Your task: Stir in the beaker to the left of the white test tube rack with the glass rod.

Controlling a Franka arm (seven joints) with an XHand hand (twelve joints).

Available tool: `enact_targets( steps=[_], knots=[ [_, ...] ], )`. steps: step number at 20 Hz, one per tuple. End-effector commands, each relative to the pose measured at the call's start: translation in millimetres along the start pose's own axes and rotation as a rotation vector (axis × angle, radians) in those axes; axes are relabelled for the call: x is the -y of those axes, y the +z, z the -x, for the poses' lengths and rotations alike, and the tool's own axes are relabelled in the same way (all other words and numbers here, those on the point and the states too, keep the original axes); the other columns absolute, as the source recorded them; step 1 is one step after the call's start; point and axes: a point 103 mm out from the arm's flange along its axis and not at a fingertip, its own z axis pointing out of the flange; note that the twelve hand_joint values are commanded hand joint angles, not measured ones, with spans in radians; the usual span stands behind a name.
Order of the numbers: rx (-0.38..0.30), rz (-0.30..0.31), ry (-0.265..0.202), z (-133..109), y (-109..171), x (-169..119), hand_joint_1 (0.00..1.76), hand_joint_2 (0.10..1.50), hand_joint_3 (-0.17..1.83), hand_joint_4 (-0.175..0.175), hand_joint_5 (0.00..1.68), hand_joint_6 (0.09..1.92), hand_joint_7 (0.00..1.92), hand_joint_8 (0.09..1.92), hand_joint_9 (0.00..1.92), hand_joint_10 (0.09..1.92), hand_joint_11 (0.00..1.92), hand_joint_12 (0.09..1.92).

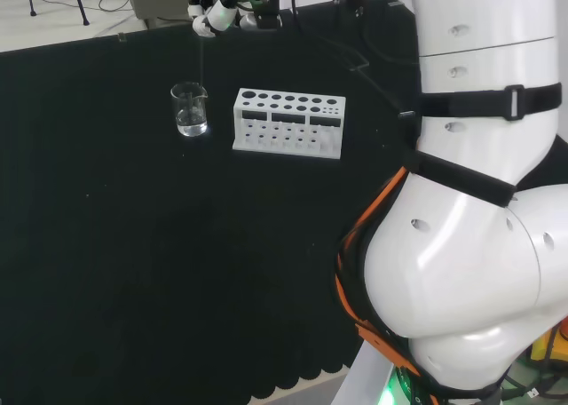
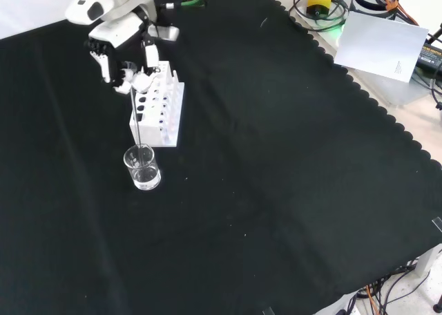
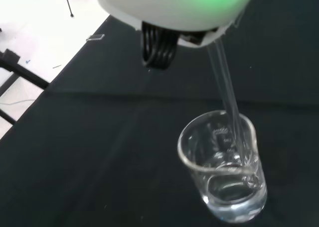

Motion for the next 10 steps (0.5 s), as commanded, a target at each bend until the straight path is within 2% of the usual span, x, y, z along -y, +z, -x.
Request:
enact_targets(
  steps=[1, 5, 10],
  knots=[
    [0.028, 0.005, -0.056, -52, -7, 20, 1.21, 0.55, 0.93, -0.175, 1.21, 0.91, 1.52, 1.06, 1.83, 0.67, 1.79, 0.67],
    [0.015, 0.009, -0.094, -75, -2, 3, 1.21, 0.55, 0.93, -0.175, 1.21, 0.91, 1.52, 1.05, 1.83, 0.67, 1.79, 0.67],
    [0.023, -0.003, -0.093, -71, 6, -22, 1.21, 0.55, 0.93, -0.175, 1.21, 0.91, 1.52, 1.05, 1.83, 0.67, 1.79, 0.67]
  ],
)
